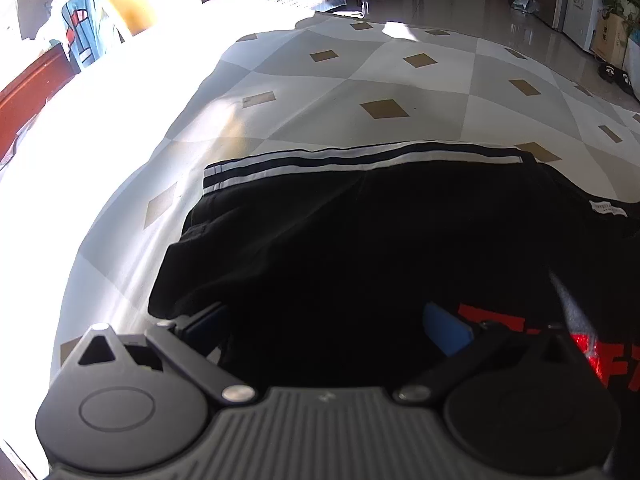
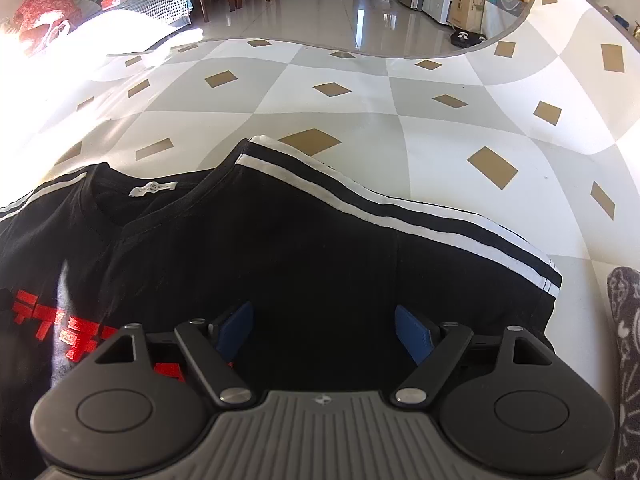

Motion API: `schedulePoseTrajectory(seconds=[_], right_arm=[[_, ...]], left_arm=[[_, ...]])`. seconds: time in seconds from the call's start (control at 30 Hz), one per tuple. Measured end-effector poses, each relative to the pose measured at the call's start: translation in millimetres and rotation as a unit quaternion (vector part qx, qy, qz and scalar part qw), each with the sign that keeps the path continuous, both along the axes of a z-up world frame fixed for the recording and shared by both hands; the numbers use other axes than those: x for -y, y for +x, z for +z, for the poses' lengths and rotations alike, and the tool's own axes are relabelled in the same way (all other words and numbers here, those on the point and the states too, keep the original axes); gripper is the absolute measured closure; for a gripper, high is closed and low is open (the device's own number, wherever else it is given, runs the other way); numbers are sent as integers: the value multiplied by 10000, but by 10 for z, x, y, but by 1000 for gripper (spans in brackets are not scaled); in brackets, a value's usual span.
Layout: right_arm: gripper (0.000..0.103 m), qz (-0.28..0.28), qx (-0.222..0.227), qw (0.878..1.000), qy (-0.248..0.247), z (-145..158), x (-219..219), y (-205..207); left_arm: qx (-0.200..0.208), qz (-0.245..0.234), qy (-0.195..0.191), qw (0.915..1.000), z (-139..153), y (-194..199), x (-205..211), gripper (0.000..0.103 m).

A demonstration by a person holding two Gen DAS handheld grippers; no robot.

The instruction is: Fold clothes

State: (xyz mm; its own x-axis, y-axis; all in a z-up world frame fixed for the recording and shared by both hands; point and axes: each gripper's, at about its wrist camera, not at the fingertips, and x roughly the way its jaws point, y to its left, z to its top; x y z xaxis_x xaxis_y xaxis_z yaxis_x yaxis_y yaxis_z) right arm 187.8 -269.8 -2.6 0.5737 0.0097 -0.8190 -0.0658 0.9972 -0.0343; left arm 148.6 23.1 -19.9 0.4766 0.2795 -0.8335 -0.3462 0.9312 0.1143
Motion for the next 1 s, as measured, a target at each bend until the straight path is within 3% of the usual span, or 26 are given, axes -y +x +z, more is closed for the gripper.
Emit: schedulePoseTrajectory(seconds=[0.33,0.6,0.8,1.0], right_arm=[[20,-28,195,9998,15,-39,-161,309],[22,-32,239,9997,-29,-41,-105,313],[22,-550,169,9983,-65,-10,279,232],[27,-507,29,9983,-295,68,303,94]], left_arm=[[19,168,-196,9997,-15,166,-123,0],[86,294,225,9993,-12,198,-190,0],[164,359,261,9989,-24,159,-256,0],[117,604,477,9970,1,107,-335,0]])
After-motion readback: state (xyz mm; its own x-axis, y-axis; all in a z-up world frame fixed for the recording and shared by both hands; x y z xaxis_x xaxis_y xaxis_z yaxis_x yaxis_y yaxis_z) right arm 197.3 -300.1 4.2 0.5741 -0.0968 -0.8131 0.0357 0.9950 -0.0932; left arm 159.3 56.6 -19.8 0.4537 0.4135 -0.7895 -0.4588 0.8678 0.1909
